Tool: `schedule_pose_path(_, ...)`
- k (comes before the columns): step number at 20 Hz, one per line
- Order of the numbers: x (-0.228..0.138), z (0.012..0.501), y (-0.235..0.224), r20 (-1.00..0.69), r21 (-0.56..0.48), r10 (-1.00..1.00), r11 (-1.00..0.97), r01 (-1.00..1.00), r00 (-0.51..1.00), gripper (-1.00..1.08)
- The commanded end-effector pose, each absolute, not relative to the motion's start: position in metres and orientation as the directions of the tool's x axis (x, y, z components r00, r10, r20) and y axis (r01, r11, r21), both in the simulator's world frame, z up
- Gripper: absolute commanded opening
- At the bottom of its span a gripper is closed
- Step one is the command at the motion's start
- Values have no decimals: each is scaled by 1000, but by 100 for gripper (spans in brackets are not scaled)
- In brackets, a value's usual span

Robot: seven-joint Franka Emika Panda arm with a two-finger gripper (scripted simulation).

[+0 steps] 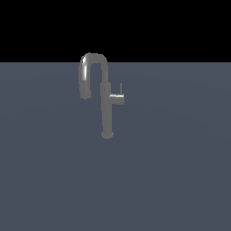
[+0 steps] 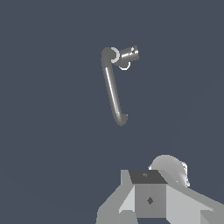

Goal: Turn on the faucet by rotating a designated handle.

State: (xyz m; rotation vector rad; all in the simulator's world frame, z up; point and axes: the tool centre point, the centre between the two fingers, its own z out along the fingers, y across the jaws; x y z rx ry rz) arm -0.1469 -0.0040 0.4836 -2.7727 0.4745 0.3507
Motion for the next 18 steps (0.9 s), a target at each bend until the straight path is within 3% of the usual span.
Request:
schedule_pose_path(1, -132, 476, -6, -340, -282, -311, -867, -412, 888, -100)
schedule_pose_path(18, -41, 396, -27, -707, -359, -385, -527, -770, 593, -100)
